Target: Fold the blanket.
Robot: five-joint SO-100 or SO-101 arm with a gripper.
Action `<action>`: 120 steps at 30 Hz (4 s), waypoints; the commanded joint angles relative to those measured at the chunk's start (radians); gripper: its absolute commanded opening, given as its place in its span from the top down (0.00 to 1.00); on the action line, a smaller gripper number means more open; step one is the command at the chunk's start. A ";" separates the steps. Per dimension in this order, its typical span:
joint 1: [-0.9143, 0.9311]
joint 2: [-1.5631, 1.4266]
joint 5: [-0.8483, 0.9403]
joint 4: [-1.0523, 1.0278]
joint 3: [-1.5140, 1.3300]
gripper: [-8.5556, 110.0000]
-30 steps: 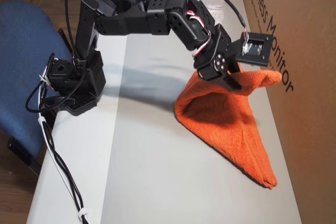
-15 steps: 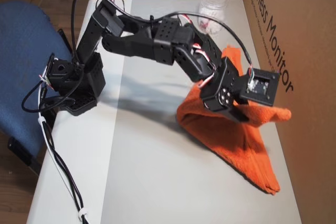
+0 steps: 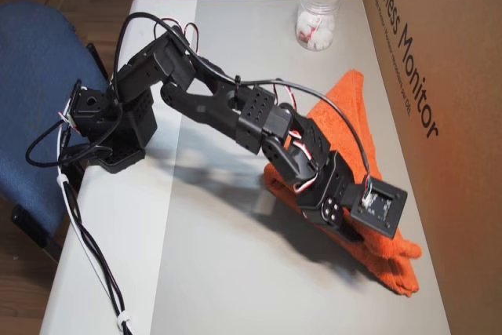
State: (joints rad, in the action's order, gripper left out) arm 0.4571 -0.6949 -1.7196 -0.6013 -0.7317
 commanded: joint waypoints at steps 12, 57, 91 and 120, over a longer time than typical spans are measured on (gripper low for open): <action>0.014 0.028 0.008 0.086 0.040 0.92; -0.117 -0.374 0.097 -0.064 -0.129 0.93; -0.290 -0.137 0.081 0.034 -0.495 0.93; -0.313 -0.360 -0.186 0.209 -0.960 0.93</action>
State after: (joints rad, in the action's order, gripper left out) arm 0.1703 -1.0508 -1.8991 -0.3881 -1.6061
